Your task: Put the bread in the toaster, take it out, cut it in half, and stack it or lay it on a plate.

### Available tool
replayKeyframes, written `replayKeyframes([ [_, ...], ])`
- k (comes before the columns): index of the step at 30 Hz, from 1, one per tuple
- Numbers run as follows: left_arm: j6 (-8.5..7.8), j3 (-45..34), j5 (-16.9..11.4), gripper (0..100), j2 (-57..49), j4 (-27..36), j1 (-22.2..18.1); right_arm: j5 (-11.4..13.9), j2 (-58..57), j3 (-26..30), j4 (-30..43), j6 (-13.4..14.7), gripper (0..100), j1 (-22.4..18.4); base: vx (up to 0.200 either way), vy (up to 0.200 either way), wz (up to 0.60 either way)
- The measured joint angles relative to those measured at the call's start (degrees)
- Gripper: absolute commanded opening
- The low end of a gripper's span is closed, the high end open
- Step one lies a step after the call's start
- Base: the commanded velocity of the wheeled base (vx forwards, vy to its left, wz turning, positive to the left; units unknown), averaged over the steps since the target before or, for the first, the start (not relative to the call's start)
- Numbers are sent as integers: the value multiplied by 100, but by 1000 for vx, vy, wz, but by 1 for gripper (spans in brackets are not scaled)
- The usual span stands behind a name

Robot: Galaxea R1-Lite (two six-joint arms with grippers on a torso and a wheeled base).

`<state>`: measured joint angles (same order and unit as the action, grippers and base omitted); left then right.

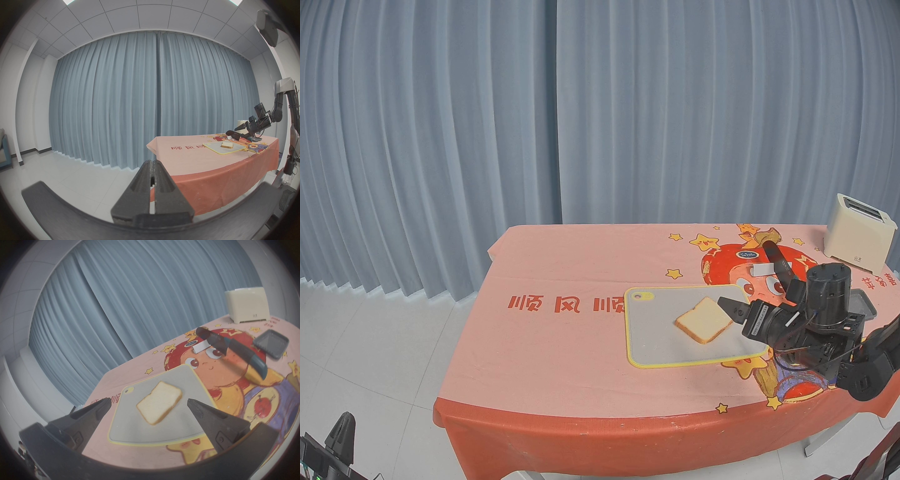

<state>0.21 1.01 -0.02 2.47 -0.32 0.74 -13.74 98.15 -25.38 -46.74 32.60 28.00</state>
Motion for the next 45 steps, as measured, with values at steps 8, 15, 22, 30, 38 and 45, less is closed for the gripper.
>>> replayKeyframes([
  [8,-13,0,-20,0,0,-1,2,17,-396,330,-12,-1070,100,-80,0,0,0],
  [15,-16,0,-24,0,0,0,0,318,-864,571,-135,-1312,100,-127,0,0,0],
  [22,-13,0,-22,0,0,0,0,964,-1052,625,-318,-1648,100,-428,0,0,0],
  [30,-13,0,-24,0,0,0,0,1076,-1058,413,-345,-1752,100,-542,0,0,0],
  [38,-13,0,-24,0,0,0,-4,1044,-1058,361,-351,-2075,100,-745,0,0,0],
  [45,-13,0,-24,0,0,-1,0,1030,-1061,282,-351,-2239,100,-1218,0,0,0],
])
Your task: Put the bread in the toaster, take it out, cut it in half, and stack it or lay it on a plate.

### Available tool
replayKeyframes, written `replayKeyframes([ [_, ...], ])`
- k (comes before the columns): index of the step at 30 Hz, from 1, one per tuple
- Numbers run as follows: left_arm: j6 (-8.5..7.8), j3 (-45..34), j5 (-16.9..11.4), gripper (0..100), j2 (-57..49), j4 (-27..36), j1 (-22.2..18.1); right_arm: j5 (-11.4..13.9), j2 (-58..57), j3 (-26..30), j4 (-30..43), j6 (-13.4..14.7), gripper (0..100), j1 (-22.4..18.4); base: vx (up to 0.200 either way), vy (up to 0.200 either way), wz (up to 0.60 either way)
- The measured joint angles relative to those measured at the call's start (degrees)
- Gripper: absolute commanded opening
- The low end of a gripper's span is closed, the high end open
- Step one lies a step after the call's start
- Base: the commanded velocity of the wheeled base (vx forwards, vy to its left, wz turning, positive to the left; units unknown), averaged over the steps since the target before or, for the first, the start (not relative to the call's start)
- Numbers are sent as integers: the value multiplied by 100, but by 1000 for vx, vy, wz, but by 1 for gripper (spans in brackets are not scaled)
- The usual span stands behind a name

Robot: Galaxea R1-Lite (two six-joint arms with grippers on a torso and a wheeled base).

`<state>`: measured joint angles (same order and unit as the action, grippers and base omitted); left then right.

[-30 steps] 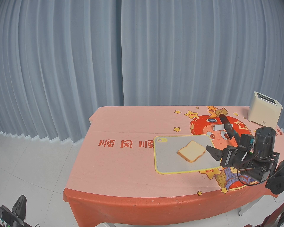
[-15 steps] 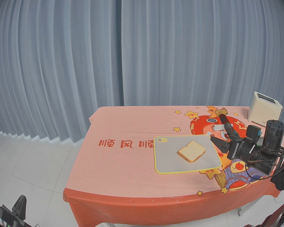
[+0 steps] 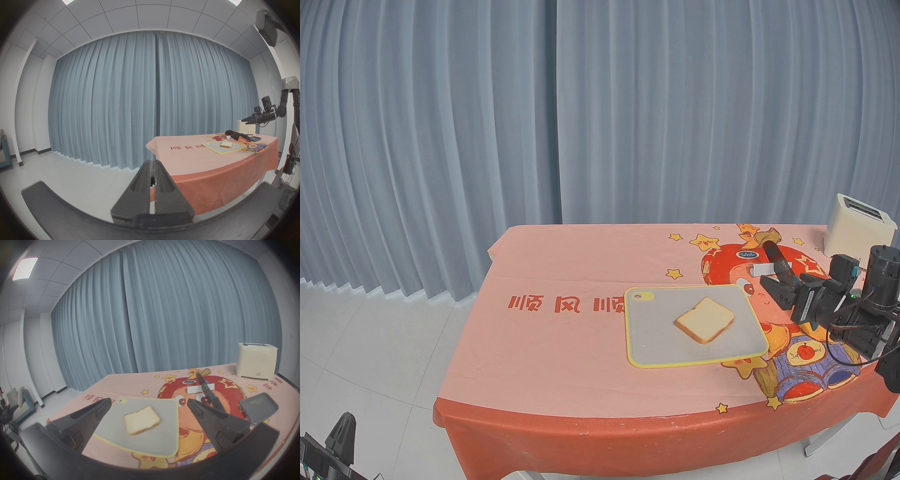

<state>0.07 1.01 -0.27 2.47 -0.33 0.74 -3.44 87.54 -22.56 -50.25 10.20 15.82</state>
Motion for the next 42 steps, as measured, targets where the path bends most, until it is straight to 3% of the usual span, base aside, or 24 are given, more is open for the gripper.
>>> replayKeyframes([
  [6,0,0,2,0,0,0,-1,188,-4,-229,-39,60,100,-436,0,0,0],
  [16,0,0,0,0,0,0,0,194,50,-221,-652,151,100,-249,0,0,0],
  [26,0,0,0,0,0,0,0,180,317,-332,-980,110,100,-480,0,0,0],
  [33,0,0,2,0,0,0,0,235,372,-218,-936,-252,100,-1005,0,0,0],
  [38,0,0,2,0,0,0,0,734,380,40,-930,-519,100,-1250,0,0,0],
  [42,0,0,2,0,0,1,0,868,422,230,-930,-764,100,-1525,0,0,0],
])
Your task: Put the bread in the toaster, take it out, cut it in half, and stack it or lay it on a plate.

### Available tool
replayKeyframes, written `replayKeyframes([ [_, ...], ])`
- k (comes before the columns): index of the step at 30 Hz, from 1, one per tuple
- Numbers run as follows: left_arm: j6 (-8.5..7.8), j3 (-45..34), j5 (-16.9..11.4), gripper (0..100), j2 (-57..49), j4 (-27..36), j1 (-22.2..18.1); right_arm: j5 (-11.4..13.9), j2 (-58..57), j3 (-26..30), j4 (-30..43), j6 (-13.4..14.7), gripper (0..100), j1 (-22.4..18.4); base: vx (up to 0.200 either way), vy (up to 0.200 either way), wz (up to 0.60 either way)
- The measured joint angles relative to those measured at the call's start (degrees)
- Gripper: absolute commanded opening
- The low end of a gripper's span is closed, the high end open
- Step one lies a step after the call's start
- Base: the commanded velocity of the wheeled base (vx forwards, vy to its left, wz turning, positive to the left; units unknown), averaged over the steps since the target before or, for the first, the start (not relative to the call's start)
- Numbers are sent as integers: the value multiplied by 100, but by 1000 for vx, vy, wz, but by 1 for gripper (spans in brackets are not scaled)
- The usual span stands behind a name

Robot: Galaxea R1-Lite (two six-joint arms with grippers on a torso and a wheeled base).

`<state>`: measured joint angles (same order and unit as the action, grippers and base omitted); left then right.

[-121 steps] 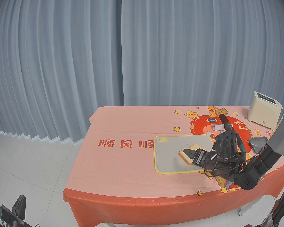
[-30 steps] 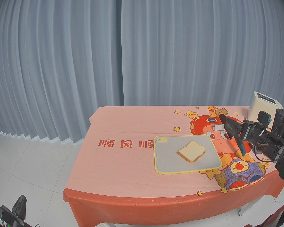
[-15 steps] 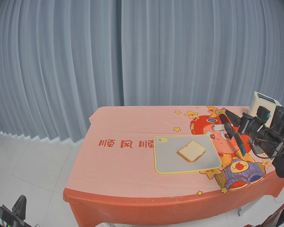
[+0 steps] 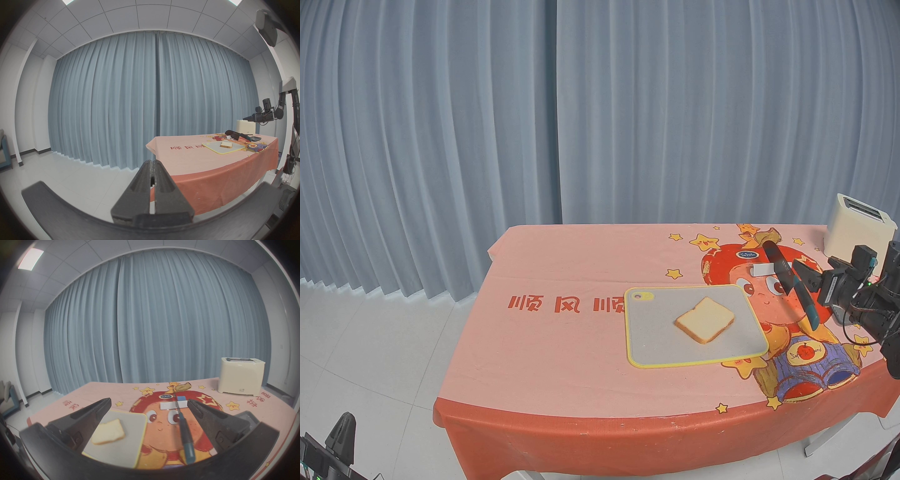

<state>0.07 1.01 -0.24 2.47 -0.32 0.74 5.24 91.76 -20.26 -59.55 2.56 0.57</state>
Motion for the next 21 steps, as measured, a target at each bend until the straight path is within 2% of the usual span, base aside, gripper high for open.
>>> replayKeyframes([
  [5,0,0,-2,0,0,0,0,23,118,84,5,-43,100,-158,0,0,0],
  [15,0,0,-2,0,0,0,0,-65,374,-401,345,-62,100,-393,0,0,0],
  [21,0,0,0,0,0,-1,0,-51,416,-129,356,-152,100,-427,0,0,0],
])
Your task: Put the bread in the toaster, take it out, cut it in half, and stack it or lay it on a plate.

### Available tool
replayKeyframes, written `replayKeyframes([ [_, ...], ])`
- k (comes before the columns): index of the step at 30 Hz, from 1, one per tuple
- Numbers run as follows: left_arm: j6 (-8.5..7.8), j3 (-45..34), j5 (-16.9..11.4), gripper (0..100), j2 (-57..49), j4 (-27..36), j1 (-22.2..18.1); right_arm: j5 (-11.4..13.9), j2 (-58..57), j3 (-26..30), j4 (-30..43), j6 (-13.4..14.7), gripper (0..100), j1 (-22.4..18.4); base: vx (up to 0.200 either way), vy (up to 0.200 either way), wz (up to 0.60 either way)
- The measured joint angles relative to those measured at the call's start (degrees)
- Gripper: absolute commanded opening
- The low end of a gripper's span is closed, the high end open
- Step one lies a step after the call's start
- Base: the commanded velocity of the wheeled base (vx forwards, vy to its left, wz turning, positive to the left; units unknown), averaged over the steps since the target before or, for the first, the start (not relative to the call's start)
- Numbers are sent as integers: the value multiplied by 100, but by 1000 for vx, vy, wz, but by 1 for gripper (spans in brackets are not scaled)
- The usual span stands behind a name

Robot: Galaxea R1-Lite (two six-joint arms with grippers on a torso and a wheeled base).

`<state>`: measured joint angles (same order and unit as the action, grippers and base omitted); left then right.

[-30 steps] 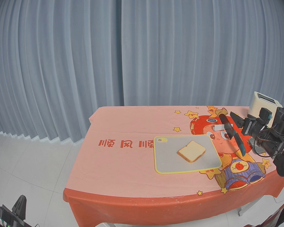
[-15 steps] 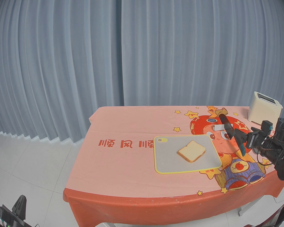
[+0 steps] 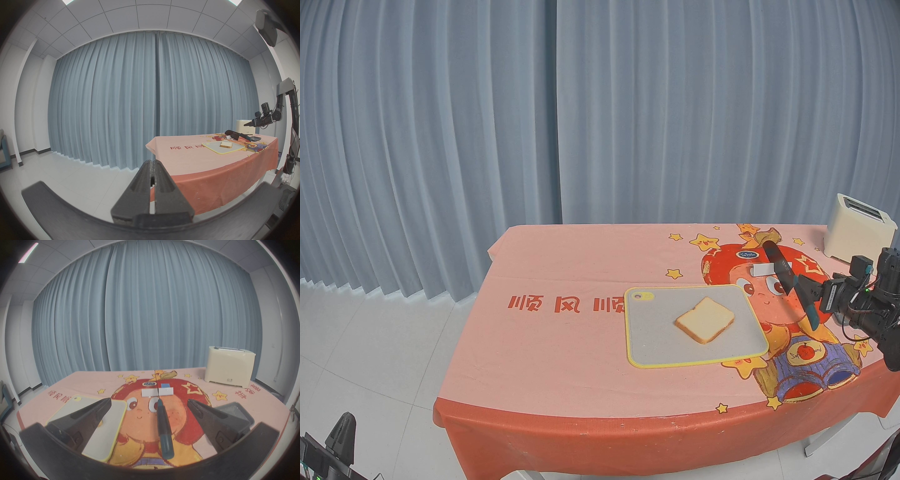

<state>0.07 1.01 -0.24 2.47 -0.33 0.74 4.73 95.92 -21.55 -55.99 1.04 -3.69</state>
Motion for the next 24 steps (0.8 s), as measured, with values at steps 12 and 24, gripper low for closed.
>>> replayKeyframes([
  [12,0,0,0,0,0,1,0,-233,-5,330,-15,0,100,501,0,0,0],
  [24,-7,0,45,0,2,0,0,-411,-90,430,-9,51,100,820,0,-17,0],
])
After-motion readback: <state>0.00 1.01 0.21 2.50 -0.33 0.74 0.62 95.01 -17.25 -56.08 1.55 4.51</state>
